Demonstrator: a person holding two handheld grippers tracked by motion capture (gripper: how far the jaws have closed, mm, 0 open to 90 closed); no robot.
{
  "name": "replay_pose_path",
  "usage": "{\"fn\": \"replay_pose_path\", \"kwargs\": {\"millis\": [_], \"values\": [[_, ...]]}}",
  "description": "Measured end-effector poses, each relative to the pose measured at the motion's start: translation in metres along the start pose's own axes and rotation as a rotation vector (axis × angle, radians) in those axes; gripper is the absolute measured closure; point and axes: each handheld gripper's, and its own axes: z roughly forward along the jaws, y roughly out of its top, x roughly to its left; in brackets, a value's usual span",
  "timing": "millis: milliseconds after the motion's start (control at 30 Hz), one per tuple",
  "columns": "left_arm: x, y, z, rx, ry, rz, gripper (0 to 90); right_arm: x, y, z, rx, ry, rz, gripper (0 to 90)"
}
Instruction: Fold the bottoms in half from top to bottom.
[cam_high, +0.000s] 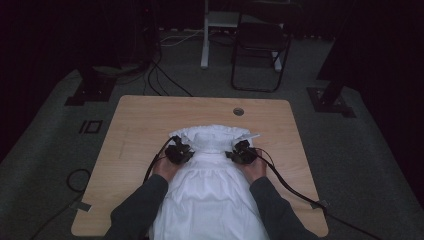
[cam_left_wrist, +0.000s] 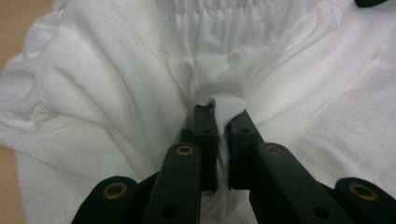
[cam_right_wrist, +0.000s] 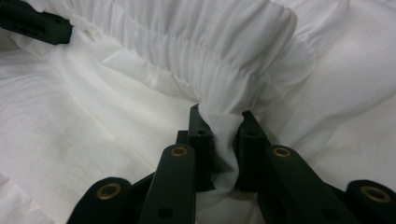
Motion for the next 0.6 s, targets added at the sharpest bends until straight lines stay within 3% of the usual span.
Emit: {"fn": "replay_pose_path", "kwargs": {"millis": [200,300,400,600], "values": [[0.018,0.021,0.018,0.008,0.036,-0.007,84.8,-0.019,0.023,0.016,0.003,-0.040,0.025,79.8],[0.024,0.029,0.024,0.014,0.050,-0.045,84.8,-0.025,0.031,0.022,0.004,-0.061,0.033,79.7],[0.025,0.031,0.028,-0.001,0.065,-0.092,85.0,-0.031,0.039,0.027,0.003,-0.077,0.084,79.6],[0.024,0.033,0.024,0.000,0.062,-0.109,86.3,-0.034,0.039,0.026,-0.008,-0.048,0.103,81.2]]}}
